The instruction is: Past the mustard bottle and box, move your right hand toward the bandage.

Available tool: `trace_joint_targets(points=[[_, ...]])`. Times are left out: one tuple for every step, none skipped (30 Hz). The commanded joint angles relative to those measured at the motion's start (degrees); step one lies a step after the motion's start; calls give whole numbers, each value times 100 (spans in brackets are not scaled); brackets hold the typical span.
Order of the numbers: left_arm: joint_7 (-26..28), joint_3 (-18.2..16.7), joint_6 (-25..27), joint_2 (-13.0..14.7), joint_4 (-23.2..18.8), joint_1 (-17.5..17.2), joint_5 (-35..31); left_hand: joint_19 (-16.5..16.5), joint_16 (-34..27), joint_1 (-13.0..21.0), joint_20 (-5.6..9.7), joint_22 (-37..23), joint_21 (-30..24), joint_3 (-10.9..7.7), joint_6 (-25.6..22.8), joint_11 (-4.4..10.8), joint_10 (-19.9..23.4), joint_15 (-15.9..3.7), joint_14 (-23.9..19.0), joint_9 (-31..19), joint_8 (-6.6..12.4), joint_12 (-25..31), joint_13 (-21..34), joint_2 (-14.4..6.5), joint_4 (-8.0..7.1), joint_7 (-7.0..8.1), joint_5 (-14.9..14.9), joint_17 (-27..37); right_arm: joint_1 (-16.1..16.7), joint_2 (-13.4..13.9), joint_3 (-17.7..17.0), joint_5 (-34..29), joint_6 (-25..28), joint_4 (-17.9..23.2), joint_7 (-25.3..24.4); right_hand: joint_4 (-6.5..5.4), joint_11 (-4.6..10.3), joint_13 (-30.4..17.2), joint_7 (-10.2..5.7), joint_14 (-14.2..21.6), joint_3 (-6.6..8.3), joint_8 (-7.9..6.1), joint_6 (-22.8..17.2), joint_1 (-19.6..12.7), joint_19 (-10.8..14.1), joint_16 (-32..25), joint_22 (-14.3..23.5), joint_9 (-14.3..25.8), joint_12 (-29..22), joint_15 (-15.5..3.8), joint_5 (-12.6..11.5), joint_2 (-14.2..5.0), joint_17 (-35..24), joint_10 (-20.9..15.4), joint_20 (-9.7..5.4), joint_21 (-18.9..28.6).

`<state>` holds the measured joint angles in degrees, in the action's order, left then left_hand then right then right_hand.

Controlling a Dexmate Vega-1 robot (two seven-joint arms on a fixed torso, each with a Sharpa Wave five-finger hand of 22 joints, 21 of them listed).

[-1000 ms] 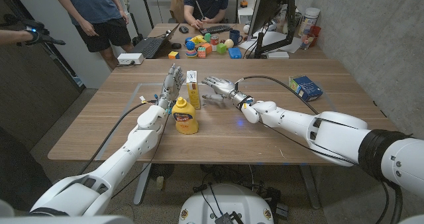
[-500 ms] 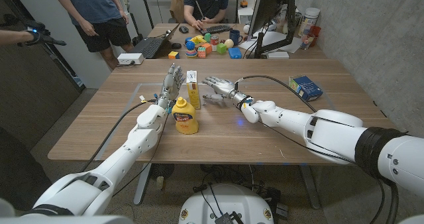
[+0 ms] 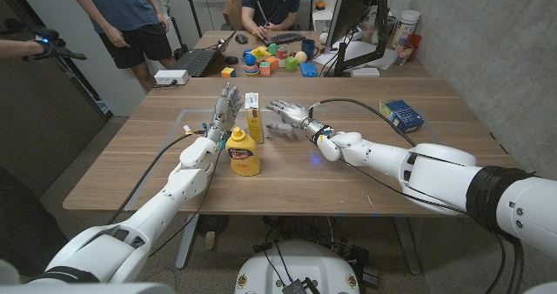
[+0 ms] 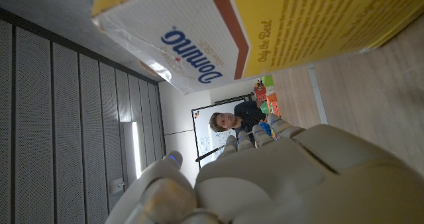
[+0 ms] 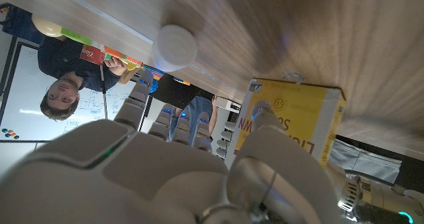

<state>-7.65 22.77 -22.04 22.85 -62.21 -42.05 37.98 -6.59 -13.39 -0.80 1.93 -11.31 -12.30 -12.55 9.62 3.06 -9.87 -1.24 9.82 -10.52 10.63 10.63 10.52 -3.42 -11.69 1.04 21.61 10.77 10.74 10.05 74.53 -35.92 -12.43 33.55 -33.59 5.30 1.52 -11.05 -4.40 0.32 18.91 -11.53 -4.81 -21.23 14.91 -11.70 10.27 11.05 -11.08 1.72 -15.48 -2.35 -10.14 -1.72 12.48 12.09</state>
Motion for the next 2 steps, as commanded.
trace_joint_targets(points=[[-32, 16, -25, -21, 35, 24, -6, -9, -34, -6, 100, -24, -28, 21, 863, -3, -801, 21, 596, -34, 34, 25, 18, -753, 7, -19, 16, 29, 68, 172, -52, 5, 109, 281, 98, 43, -2, -24, 29, -7, 12, 13, 7, -65, 49, -21, 8, 30, -13, -15, -33, -3, -9, -67, -2, 15], [-34, 17, -26, -22, 37, 26, -8, -12, -34, -6, 101, -24, -27, 21, 866, 1, -803, 23, 596, -34, 32, 24, 18, -753, 7, -22, 16, 29, 72, 188, -56, -3, 103, 296, 97, 43, -1, -24, 29, -6, 12, 13, 7, -65, 50, -21, 8, 30, -13, -13, -33, -2, -9, -67, -2, 15]])
